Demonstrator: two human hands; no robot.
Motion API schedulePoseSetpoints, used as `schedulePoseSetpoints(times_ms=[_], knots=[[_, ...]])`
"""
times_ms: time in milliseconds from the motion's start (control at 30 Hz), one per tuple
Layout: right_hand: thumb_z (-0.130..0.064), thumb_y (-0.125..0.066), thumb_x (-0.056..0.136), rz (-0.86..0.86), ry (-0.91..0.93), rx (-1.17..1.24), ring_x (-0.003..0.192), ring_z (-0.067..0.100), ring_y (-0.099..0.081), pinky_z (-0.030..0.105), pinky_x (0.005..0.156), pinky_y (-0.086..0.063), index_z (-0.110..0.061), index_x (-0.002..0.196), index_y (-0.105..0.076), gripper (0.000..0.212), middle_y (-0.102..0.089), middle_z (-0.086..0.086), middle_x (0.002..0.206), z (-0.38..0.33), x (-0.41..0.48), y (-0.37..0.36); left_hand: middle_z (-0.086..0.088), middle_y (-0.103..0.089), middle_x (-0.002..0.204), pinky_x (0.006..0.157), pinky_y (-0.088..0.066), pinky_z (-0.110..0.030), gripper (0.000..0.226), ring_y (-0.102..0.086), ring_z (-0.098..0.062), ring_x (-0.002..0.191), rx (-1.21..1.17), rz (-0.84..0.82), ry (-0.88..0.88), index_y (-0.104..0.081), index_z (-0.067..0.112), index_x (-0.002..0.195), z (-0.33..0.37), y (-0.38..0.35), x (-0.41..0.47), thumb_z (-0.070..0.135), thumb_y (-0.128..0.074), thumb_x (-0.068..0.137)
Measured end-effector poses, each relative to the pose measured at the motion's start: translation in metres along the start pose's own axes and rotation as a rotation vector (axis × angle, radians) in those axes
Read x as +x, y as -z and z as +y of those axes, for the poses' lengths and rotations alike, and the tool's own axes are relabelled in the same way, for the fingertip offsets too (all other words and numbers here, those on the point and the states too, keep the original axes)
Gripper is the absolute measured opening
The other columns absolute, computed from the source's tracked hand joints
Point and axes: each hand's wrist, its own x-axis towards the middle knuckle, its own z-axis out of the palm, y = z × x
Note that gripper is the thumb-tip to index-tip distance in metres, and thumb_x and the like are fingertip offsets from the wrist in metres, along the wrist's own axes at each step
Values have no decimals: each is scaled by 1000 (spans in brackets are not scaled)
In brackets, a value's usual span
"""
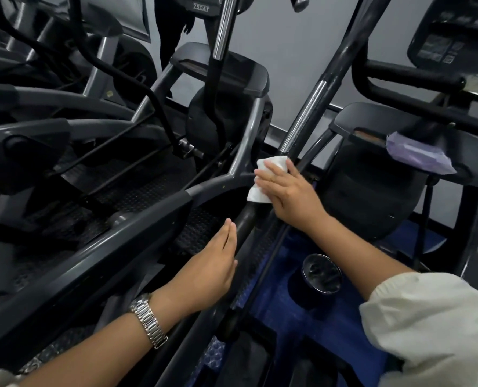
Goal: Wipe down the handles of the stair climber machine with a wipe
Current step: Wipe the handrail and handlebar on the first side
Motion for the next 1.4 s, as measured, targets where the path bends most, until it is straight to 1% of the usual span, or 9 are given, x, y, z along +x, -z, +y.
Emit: schedulePoseSetpoints(times_ms=[133,333,467,633,767,933,1100,1233,1400], knots=[[-12,-48,91,-61,141,32,128,25,-49,41,115,-22,-9,120,-66,34,-61,5,130,-8,-24,-9,-6,14,158,104,7,-6,67,10,-4,142,12,15,-19,9,6,149,-3,-2,0,25,-34,101],[-15,-54,95,172,-240,137,135,26,-40,34,110,-37,-7,125,-62,32,-53,8,137,-22,-18,-20,-6,15,158,107,1,-10,66,4,-12,146,19,20,-17,10,7,149,-3,-4,0,25,-33,102],[-17,-55,95,179,-184,199,134,26,-42,31,106,-41,-8,123,-64,31,-55,8,135,-31,-31,-30,-5,16,158,109,-1,-11,66,5,-11,146,4,6,-17,11,8,149,-2,-2,0,26,-32,102],[-13,-61,92,263,-360,224,136,29,-39,26,109,-37,-4,125,-61,34,-52,10,138,-33,-16,-29,-4,18,158,108,0,-10,66,7,-10,145,6,6,-16,13,9,148,-3,-2,-1,26,-31,102],[-18,-65,90,242,-262,167,134,24,-43,24,106,-41,-6,124,-62,36,-54,8,136,-36,-26,-30,-4,17,158,105,4,-7,67,8,-9,145,14,7,-21,13,9,148,-3,-2,0,26,-32,102],[-11,-67,89,338,-334,107,128,21,-50,21,104,-42,-6,116,-68,28,-61,6,128,-23,-7,-22,-2,21,157,102,7,-5,67,17,0,136,11,-9,-27,15,9,148,-2,-1,3,25,-32,102],[-6,-60,91,288,-112,-67,125,26,-52,43,106,-41,-3,119,-65,29,-61,11,128,10,-3,-8,-3,22,156,106,6,-9,65,19,-4,138,29,-22,-43,13,7,148,-3,-2,20,23,-31,102],[-9,-61,93,332,-175,-90,127,28,-50,46,108,-39,-4,122,-63,30,-58,11,131,47,20,11,-7,21,157,108,1,-11,65,20,-3,136,46,-14,-51,10,5,148,-3,-4,44,20,-32,102],[-9,-60,92,138,108,-36,131,29,-45,46,113,-31,-8,123,-63,31,-54,8,135,69,8,22,-9,21,157,105,3,-7,69,17,-8,142,12,30,-38,15,3,147,0,-7,73,21,-33,102]])
